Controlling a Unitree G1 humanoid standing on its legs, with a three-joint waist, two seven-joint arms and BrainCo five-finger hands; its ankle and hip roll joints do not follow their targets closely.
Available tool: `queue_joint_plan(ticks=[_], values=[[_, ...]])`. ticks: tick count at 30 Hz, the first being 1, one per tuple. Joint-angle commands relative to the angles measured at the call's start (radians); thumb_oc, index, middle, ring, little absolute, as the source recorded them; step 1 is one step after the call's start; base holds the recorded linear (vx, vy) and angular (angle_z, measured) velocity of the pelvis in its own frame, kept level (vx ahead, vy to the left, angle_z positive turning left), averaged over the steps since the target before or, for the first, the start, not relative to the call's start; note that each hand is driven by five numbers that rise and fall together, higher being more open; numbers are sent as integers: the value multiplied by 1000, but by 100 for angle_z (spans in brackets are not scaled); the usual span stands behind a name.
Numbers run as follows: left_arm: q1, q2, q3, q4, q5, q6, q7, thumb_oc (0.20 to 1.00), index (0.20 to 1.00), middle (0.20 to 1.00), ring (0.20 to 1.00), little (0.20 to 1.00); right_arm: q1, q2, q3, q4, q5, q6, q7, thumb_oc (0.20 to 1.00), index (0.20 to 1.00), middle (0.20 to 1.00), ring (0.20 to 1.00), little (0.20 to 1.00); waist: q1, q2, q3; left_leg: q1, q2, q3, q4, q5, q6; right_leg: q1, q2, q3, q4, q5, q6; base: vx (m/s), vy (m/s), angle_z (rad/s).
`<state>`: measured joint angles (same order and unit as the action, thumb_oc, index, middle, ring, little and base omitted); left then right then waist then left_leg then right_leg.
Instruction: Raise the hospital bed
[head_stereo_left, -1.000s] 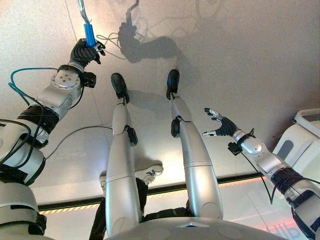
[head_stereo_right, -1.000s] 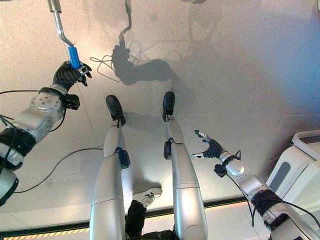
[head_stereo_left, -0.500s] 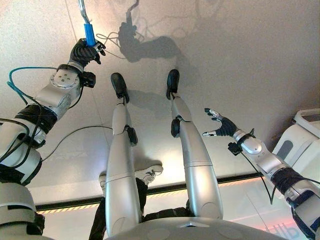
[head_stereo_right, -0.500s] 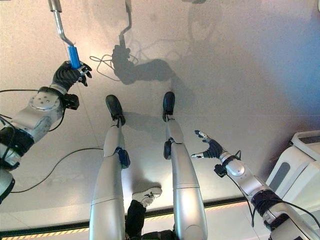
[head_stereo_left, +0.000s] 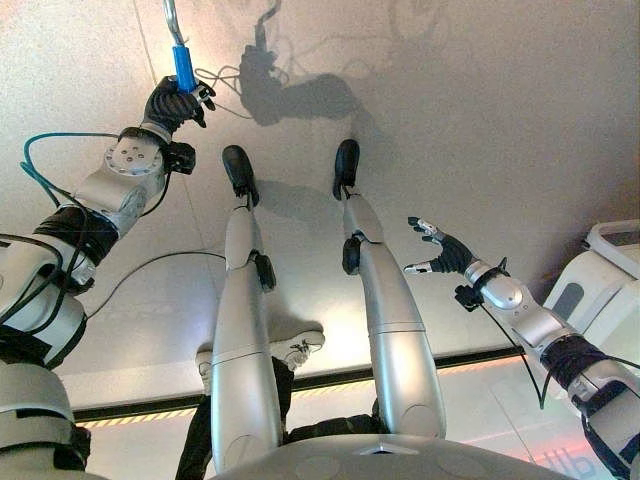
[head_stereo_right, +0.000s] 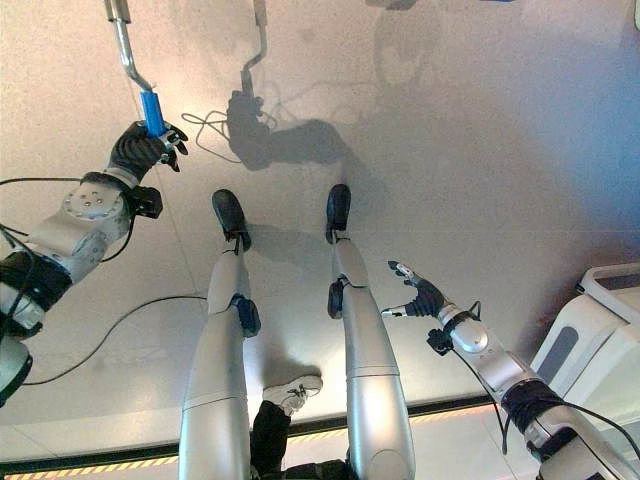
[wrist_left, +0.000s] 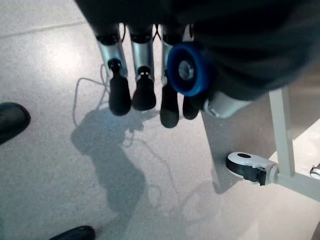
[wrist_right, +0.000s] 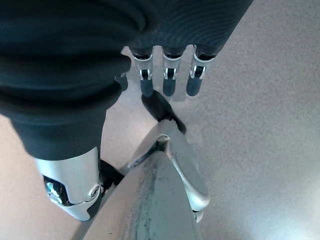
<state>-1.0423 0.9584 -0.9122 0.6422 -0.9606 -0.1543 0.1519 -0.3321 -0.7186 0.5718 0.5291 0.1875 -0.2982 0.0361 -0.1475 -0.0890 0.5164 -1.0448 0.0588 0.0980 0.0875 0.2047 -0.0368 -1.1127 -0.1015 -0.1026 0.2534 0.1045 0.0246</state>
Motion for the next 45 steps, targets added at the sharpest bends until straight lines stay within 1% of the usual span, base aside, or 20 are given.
queue_joint_plan(ticks=[1, 4, 11, 14, 15, 16, 17, 19, 20, 27, 36, 41, 45], values=[[-191, -153, 2, -291, 143, -152, -99, 200, 200, 200, 200, 200, 32, -36, 37, 17, -12, 7, 5, 1000, 1000, 1000, 1000, 1000, 3, 37, -11, 59, -17, -5, 181, -215, -2, 44, 53, 22, -7, 35, 99, 0, 0, 0], [-199, -179, 10, -242, 161, -146, -87, 200, 200, 200, 200, 200, 27, -34, 41, 18, -12, 7, 3, 1000, 1000, 1000, 1000, 1000, 1, 36, -10, 57, -16, -7, 181, -215, -1, 43, 53, 22, -7, 36, 100, 0, 0, 0], [-237, -297, 46, -81, 214, -126, -63, 200, 200, 200, 200, 200, -5, -24, 66, 32, -10, 9, 2, 1000, 1000, 1000, 1000, 1000, -7, 31, -10, 54, -14, -4, 184, -217, -2, 40, 55, 24, -8, 36, 99, -2, 3, 1], [-263, -345, 51, -19, 259, -114, -53, 200, 200, 200, 200, 200, -18, -21, 71, 39, -10, 12, 0, 1000, 1000, 1000, 1000, 1000, -11, 28, -9, 51, -13, -3, 186, -218, -1, 40, 55, 24, -7, 36, 99, 0, 0, 0], [-264, -346, 51, -18, 259, -115, -53, 200, 200, 200, 200, 200, -18, -21, 71, 39, -10, 12, 0, 1000, 1000, 1000, 1000, 1000, -11, 28, -9, 51, -13, -3, 186, -218, -1, 39, 55, 24, -7, 36, 99, 0, 0, 0], [-276, -379, 59, 21, 281, -110, -41, 200, 200, 200, 200, 200, -30, -14, 80, 47, -10, 13, -1, 1000, 1000, 1000, 1000, 1000, -13, 27, -9, 53, -12, -3, 187, -219, -2, 40, 56, 25, -7, 36, 99, 0, 0, 0], [-283, -392, 59, 36, 289, -110, -44, 200, 200, 200, 200, 200, -32, -14, 82, 49, -12, 12, -1, 1000, 1000, 1000, 1000, 1000, -14, 24, -10, 52, -12, -3, 188, -221, -1, 40, 57, 26, -7, 36, 99, 0, 0, 0], [-285, -400, 60, 37, 290, -111, -44, 200, 200, 200, 200, 200, -33, -17, 82, 44, -11, 12, 1, 1000, 1000, 1000, 1000, 1000, -14, 24, -10, 52, -11, -2, 190, -222, -1, 38, 56, 25, -5, 36, 98, 0, 0, 0], [-288, -424, 59, 47, 302, -109, -40, 200, 200, 200, 200, 200, -36, -15, 85, 50, -10, 11, 0, 1000, 1000, 1000, 1000, 1000, -15, 23, -11, 51, -11, -1, 188, -222, -1, 39, 57, 25, -8, 37, 99, 0, 0, 0], [-311, -497, 55, 64, 322, -109, -30, 200, 200, 200, 200, 200, -50, -7, 98, 56, -11, 15, -1, 1000, 1000, 1000, 1000, 1000, -20, 20, -13, 51, -11, 1, 186, -222, 0, 38, 58, 27, -12, 38, 98, 1, -2, -2], [-337, -557, 27, 41, 303, -116, -29, 200, 200, 200, 200, 200, -59, -6, 111, 60, -9, 19, -5, 1000, 1000, 1000, 1000, 1000, -23, 20, -19, 56, -13, 0, 179, -222, 0, 41, 59, 30, -16, 38, 97, 0, 0, 0], [-346, -561, 15, 9, 284, -123, -34, 200, 200, 200, 200, 200, -56, -10, 110, 62, -7, 20, -3, 1000, 1000, 1000, 1000, 1000, -23, 22, -22, 56, -14, -2, 180, -222, 0, 42, 58, 29, -15, 37, 97, 0, 0, 0], [-347, -545, 0, -33, 264, -129, -45, 200, 200, 200, 200, 200, -46, -9, 106, 64, -7, 21, -2, 1000, 1000, 1000, 1000, 1000, -21, 27, -25, 57, -15, -2, 178, -221, -1, 42, 57, 26, -15, 37, 98, 0, 0, 0]])
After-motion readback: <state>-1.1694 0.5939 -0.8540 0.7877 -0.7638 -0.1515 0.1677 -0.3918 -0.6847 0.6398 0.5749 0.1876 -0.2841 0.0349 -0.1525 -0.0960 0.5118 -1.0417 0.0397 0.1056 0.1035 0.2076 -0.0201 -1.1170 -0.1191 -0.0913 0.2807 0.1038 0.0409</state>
